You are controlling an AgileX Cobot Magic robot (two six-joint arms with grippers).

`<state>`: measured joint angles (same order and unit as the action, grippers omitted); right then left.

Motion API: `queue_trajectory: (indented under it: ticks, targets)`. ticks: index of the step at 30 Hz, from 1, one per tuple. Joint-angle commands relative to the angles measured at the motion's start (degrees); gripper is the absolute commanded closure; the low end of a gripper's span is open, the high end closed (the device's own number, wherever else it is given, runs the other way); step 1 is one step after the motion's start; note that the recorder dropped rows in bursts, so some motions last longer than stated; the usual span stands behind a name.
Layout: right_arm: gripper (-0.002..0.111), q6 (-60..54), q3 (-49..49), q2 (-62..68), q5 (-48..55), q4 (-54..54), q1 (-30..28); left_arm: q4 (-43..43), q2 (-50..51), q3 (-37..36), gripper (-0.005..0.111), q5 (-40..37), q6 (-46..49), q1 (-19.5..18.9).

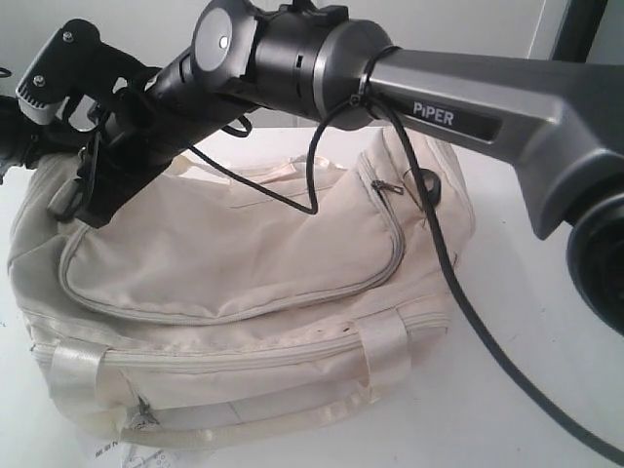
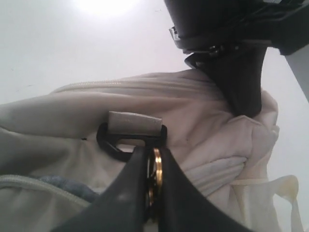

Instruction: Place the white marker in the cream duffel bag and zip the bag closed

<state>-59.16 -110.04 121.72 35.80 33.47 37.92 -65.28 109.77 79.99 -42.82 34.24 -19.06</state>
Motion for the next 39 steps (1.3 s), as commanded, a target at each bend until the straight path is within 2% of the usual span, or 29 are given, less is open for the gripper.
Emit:
queue_trajectory:
  ticks: [1,11,39]
  targets:
    - [0.108,3.9,-0.1,-1.9,2.1,1.9,0.0,-5.4,0.1,0.0,0.107,5.1,-0.5,-0.2]
    - [0.108,2.7,-0.1,-2.2,6.6,12.8,0.3,-5.4,0.1,0.0,0.107,6.7,-4.9,-0.2]
    - [0.108,-2.8,-0.1,-2.3,17.7,19.5,0.3,-5.4,0.1,0.0,0.107,6.7,-5.1,-0.2]
